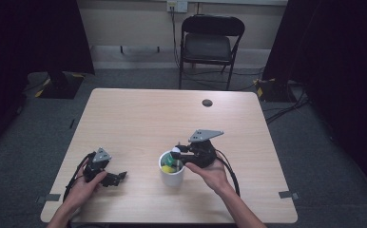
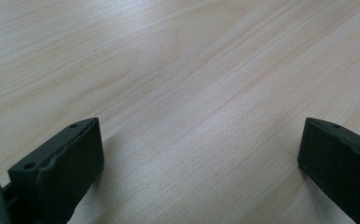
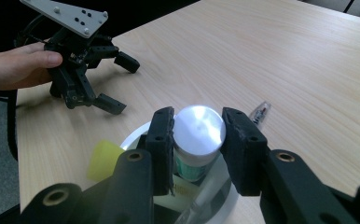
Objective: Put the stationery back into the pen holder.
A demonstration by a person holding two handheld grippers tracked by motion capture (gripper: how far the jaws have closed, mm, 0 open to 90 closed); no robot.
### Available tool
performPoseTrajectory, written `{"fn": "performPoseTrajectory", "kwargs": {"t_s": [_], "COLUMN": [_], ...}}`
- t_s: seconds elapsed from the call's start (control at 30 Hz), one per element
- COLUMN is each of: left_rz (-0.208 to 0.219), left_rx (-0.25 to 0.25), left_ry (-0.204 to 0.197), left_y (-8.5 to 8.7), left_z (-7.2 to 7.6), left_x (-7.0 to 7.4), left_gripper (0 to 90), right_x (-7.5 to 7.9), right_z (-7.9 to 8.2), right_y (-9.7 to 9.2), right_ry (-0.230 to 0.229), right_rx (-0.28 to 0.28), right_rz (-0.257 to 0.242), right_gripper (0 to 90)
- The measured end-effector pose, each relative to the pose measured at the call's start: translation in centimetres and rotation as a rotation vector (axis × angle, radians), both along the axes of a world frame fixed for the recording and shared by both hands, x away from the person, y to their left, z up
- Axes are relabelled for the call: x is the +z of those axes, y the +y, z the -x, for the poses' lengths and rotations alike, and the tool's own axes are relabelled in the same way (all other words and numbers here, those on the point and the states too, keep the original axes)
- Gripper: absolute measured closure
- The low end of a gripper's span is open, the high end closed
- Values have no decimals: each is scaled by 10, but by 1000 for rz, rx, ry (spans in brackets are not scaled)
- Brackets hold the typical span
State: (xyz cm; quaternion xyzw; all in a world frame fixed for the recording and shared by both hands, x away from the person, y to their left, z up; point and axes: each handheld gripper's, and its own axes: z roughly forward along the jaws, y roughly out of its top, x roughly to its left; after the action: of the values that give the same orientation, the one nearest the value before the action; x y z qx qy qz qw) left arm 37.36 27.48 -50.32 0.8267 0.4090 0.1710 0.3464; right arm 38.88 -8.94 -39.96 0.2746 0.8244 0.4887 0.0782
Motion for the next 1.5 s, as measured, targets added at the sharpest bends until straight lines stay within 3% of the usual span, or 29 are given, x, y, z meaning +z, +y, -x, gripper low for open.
{"fn": "performPoseTrajectory", "kwargs": {"t_s": [0.43,0.57,0.77,1.13,1.23,1.5], "left_rz": [3,3,0,-4,-4,-3], "left_rx": [0,0,5,5,5,7], "left_ry": [-1,-1,-2,-2,-2,0], "left_y": [0,0,0,0,0,0], "left_z": [0,0,1,1,1,2], "left_x": [0,0,0,0,0,0], "left_gripper": [0,0,0,2,2,1], "right_x": [-3,1,3,10,12,15], "right_z": [-2,1,3,3,2,2], "right_y": [3,2,-2,-19,-26,-44], "right_ry": [8,-12,-16,-27,-20,-13], "right_rx": [15,23,21,-36,-43,-74], "right_rz": [-37,-52,-44,-45,-70,-54], "right_gripper": [618,616,609,527,513,489]}}
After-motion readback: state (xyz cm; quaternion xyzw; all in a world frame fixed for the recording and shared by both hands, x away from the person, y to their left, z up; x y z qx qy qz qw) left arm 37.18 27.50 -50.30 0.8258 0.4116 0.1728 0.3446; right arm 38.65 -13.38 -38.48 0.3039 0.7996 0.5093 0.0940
